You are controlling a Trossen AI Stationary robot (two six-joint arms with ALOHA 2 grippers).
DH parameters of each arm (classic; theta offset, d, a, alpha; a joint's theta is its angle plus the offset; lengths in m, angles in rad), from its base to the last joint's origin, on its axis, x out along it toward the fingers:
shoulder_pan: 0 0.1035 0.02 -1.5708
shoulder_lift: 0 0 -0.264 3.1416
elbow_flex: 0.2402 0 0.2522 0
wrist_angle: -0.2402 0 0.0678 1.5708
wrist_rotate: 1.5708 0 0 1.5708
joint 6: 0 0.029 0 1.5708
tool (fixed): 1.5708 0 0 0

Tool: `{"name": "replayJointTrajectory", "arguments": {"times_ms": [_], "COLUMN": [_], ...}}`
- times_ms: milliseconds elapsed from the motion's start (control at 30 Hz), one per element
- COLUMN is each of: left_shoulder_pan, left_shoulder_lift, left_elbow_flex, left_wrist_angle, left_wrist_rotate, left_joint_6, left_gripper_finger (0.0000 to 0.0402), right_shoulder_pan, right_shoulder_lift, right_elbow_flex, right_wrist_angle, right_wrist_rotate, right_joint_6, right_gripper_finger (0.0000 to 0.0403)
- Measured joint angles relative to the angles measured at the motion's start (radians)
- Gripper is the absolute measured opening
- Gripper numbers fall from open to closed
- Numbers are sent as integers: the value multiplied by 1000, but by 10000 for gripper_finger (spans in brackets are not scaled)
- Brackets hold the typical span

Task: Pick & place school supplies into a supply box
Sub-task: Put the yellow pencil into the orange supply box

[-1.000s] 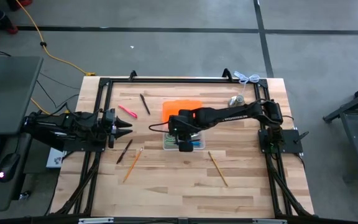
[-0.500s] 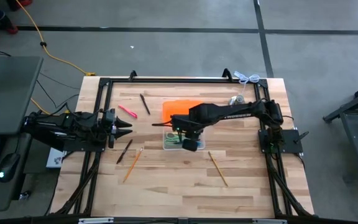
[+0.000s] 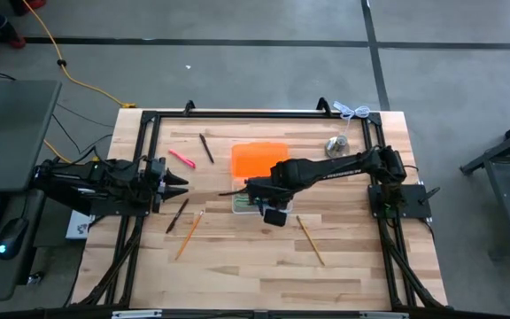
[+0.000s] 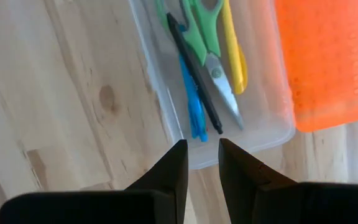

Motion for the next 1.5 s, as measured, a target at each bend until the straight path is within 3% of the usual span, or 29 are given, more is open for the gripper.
{"name": "replayJointTrajectory", "arguments": {"times_ms": [267,433,733,1000,1500], "left_shoulder_pan": [0,0,0,0,0], "left_shoulder_lift": [0,0,0,0,0], "left_elbow_flex": [0,0,0,0,0], "left_wrist_angle": [-2,-6,-6,-15,-39], "left_wrist_rotate": [12,16,16,16,16], "left_joint_6": [-223,-233,-233,-233,-233], "left_gripper_finger": [170,170,170,170,170], "right_shoulder_pan": [56,87,126,182,311], "right_shoulder_lift": [-64,-123,-216,-240,-240], "right_elbow_flex": [0,0,0,0,-2], "right_wrist_angle": [29,30,-2,-86,-169], "right_wrist_rotate": [191,291,369,382,292], "right_joint_6": [90,155,258,398,737], "right_gripper_finger": [67,67,67,67,67]}}
